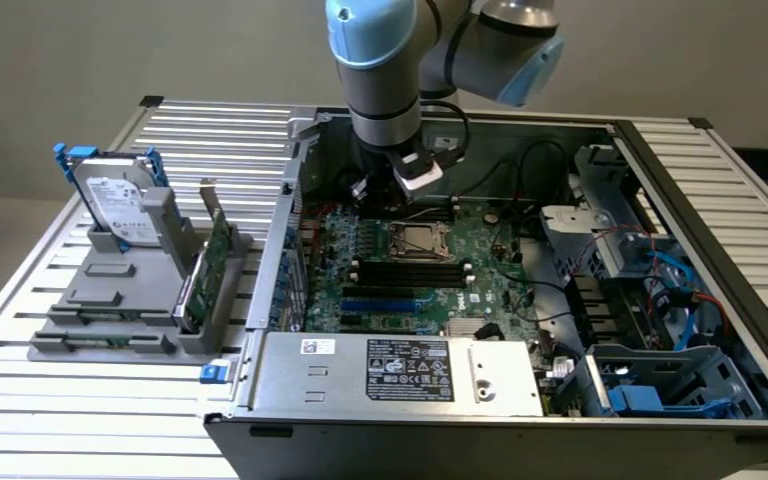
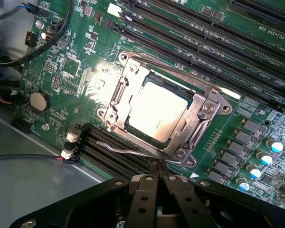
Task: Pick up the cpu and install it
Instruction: 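Install the first cpu locking lever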
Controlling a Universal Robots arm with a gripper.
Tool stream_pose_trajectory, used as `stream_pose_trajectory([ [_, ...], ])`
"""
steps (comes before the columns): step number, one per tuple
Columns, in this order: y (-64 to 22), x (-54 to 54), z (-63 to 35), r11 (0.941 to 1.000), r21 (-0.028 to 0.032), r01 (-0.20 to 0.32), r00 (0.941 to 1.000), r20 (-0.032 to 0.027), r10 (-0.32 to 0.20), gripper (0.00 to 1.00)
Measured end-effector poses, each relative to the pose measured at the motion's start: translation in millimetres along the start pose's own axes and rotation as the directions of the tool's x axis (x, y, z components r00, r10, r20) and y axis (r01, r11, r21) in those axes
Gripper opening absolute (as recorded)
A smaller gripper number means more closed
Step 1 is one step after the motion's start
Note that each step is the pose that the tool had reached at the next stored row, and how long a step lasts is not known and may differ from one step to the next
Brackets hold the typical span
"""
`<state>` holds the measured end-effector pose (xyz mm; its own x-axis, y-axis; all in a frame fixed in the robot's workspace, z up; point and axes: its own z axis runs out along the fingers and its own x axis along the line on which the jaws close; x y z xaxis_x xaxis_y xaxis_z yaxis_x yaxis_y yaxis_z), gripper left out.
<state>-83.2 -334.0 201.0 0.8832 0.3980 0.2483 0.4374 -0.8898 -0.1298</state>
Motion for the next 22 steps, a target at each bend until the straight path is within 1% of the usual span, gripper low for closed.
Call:
stream_pose_trajectory([
  [22, 4.8, 6.5, 2.1, 1.0000, 0.0021, 0.009, 1.0000, 0.0012, -0.009, 0.11],
])
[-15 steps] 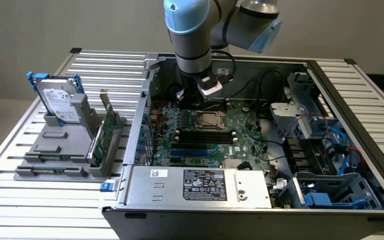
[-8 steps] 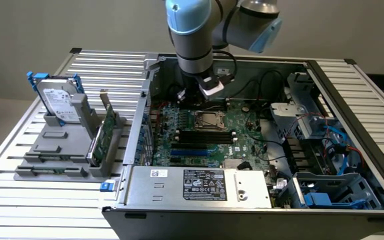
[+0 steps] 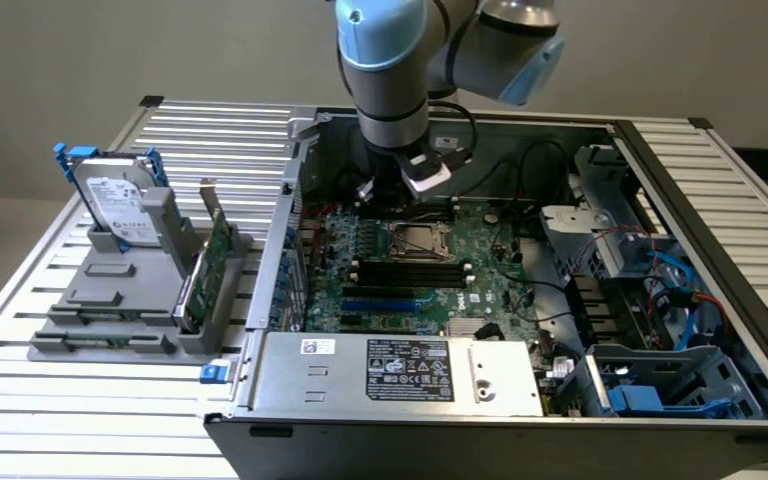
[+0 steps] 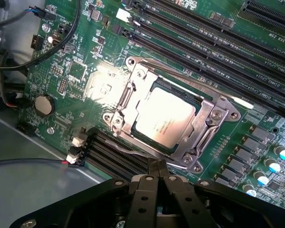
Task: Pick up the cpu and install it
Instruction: 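Install the first cpu locking lever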
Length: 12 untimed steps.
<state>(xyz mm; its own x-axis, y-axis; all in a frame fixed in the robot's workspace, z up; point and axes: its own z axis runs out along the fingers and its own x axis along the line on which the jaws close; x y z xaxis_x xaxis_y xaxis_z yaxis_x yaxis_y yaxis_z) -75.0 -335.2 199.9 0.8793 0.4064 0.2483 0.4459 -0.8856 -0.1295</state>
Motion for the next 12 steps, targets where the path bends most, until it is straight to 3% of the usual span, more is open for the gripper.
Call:
stream_pose_trajectory([
  [12, 3.2, 5.3, 3.1, 0.9999, 0.0022, 0.013, 0.9999, -0.0009, -0.013, 0.11],
])
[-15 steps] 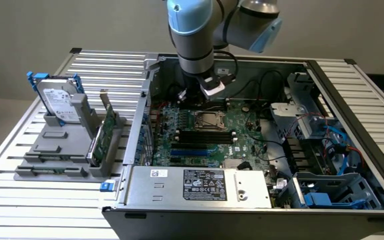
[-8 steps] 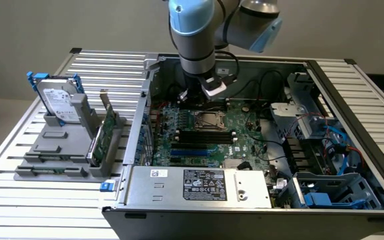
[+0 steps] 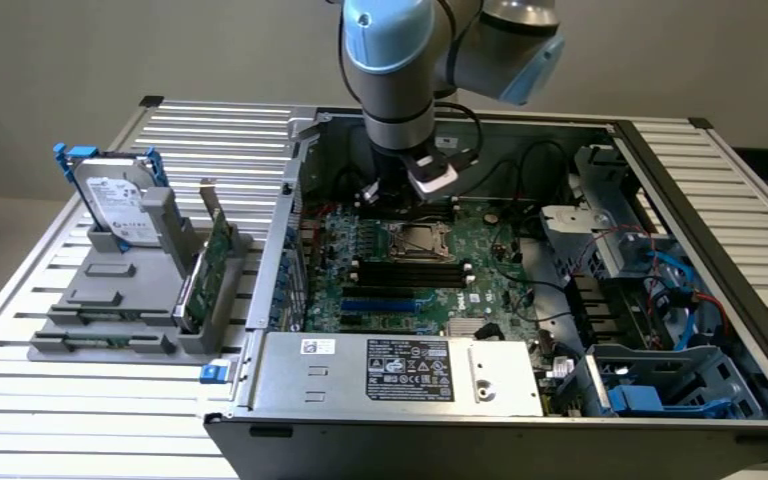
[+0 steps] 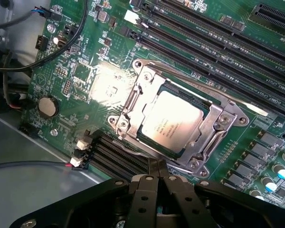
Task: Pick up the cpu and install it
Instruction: 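Install the first cpu locking lever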
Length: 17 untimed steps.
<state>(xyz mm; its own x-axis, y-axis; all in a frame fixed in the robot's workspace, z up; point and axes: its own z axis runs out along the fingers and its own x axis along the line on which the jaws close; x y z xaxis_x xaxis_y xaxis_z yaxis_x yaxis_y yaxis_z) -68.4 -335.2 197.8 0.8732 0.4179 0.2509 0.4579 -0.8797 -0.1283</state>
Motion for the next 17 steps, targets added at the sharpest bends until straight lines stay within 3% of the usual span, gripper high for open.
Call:
stream_pose_trajectory([
  [5, 1.1, 1.6, 1.2, 1.0000, 0.0003, 0.006, 1.0000, -0.0007, -0.006, 0.11],
  [17, 1.5, 2.3, 4.1, 1.0000, -0.0045, 0.008, 0.9999, -0.0093, -0.008, 0.11],
])
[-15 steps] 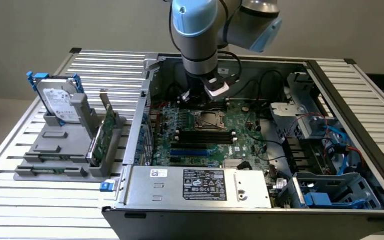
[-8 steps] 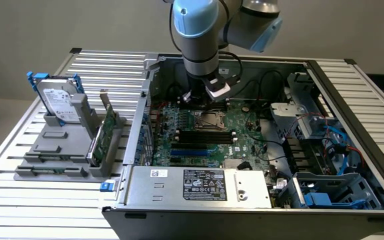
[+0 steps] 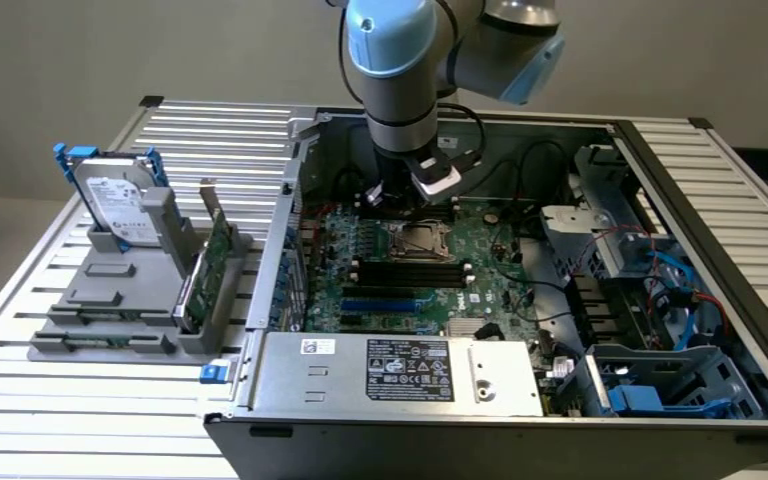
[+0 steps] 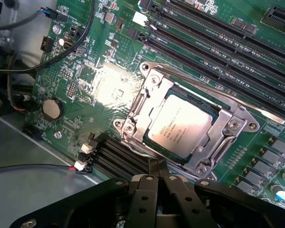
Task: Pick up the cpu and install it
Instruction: 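Install the first cpu locking lever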
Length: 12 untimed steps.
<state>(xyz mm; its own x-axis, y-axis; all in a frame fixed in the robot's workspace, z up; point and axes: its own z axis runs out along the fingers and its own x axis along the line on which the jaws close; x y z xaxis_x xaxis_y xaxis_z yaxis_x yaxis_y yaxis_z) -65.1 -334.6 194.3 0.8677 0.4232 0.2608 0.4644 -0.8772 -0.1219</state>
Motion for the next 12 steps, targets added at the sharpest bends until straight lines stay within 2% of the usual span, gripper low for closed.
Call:
stream_pose_trajectory([
  [7, -0.1, 0.1, 0.1, 1.0000, -0.0013, 0.000, 1.0000, 0.0005, 0.000, 0.11],
  [12, -0.2, 0.2, -0.1, 1.0000, -0.0073, 0.002, 1.0000, 0.0037, -0.001, 0.11],
])
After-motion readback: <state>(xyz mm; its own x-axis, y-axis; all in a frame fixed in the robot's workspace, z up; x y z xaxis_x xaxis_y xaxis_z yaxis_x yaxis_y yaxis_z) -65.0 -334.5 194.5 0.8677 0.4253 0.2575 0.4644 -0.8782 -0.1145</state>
